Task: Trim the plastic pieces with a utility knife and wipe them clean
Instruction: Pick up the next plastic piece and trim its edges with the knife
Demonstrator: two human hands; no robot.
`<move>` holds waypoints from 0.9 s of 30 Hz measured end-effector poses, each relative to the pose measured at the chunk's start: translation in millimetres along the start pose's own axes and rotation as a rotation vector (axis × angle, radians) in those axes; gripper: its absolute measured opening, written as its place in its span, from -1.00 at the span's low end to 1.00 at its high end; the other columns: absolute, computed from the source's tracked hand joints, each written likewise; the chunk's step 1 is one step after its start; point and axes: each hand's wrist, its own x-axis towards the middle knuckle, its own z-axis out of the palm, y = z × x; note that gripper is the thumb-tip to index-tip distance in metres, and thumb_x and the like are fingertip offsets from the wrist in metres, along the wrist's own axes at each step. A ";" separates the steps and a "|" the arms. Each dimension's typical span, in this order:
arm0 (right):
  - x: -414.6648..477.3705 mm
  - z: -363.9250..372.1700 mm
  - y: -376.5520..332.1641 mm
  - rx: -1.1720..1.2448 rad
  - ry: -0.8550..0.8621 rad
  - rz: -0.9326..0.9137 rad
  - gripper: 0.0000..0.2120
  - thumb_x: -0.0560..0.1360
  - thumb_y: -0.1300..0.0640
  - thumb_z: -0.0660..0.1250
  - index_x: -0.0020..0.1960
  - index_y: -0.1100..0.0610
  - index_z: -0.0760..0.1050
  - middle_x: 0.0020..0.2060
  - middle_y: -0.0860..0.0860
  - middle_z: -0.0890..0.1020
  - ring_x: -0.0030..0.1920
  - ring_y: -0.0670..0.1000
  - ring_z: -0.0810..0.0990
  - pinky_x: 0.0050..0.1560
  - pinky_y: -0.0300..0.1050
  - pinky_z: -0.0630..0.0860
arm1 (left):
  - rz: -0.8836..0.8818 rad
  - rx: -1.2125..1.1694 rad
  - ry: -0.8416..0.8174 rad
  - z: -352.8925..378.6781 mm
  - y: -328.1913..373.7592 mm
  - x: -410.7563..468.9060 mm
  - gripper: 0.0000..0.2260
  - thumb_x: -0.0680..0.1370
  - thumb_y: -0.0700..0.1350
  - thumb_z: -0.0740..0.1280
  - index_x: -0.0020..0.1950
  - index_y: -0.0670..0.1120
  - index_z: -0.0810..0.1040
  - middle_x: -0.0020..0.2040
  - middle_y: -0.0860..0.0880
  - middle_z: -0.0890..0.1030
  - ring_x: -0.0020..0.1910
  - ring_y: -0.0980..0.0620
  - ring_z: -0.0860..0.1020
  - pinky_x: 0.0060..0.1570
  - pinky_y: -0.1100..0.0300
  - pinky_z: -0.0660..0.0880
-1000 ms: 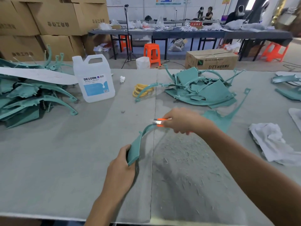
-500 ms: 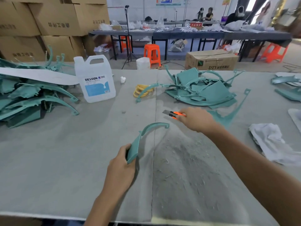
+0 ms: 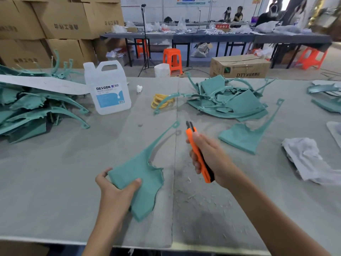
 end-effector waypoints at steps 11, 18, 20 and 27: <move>5.8 19.8 27.4 -1.028 -0.066 -0.082 -0.76 0.68 -0.16 0.15 0.15 -0.03 0.44 -0.24 0.00 0.61 -0.23 0.08 0.60 -0.15 0.07 0.54 | 0.386 1.133 -0.047 -15.5 -1.7 -4.4 -0.45 0.42 0.29 0.40 0.38 0.23 0.38 0.59 -0.02 0.10 0.53 0.03 0.02 0.42 -0.08 0.11; 10.5 29.0 33.2 -1.188 -0.109 -0.203 -0.77 0.66 -0.17 0.17 0.19 -0.08 0.46 -0.16 -0.12 0.48 -0.19 0.02 0.49 -0.25 -0.05 0.30 | 0.352 1.251 -0.262 7.1 -5.9 -8.7 0.01 0.14 0.68 0.12 0.45 0.14 0.20 0.52 0.06 0.18 0.53 0.02 0.06 0.48 -0.03 0.03; 10.4 31.1 33.9 -1.202 -0.124 -0.240 -0.75 0.66 -0.18 0.17 0.23 -0.10 0.46 -0.11 -0.11 0.48 -0.16 0.02 0.50 -0.23 -0.05 0.30 | 0.403 1.223 -0.230 3.4 -10.0 -7.0 -0.11 0.23 0.60 0.14 0.44 0.17 0.24 0.50 0.08 0.26 0.51 0.04 0.16 0.46 0.03 0.10; 13.4 43.9 37.9 -1.303 -0.201 -0.278 -0.76 0.66 -0.16 0.16 0.25 -0.11 0.46 -0.05 -0.06 0.56 -0.08 0.07 0.57 -0.21 -0.04 0.34 | 0.483 1.172 -0.216 0.2 -16.1 -9.3 -0.24 0.31 0.53 0.14 0.42 0.21 0.34 0.48 0.10 0.31 0.49 0.09 0.20 0.45 0.09 0.12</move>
